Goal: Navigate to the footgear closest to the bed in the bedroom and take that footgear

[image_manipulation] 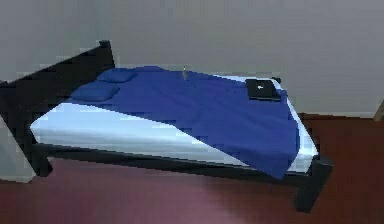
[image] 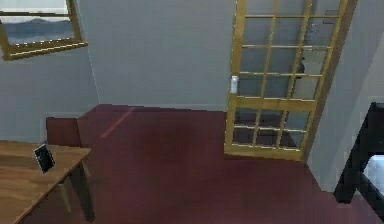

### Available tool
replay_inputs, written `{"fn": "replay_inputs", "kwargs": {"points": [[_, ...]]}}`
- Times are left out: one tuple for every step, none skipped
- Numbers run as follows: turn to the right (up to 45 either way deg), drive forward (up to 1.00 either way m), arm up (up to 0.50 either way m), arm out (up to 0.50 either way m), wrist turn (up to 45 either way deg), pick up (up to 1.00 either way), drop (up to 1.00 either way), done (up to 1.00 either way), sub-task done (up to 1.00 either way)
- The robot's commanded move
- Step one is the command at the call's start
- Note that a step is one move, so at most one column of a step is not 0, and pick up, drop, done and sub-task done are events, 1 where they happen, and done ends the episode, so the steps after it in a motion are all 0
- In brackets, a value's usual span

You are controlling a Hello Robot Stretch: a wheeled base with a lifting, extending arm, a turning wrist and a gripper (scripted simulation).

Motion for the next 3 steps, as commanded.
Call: {"fn": "replay_inputs", "kwargs": {"points": [[0.0,1.00,0.00,0.00,0.0,0.00,0.00,0.00,0.00],[0.0,0.75,0.00,0.00,0.0,0.00,0.00,0.00,0.00],[6.0,0.00,0.00,0.00,0.0,0.00,0.00,0.00,0.00]]}}
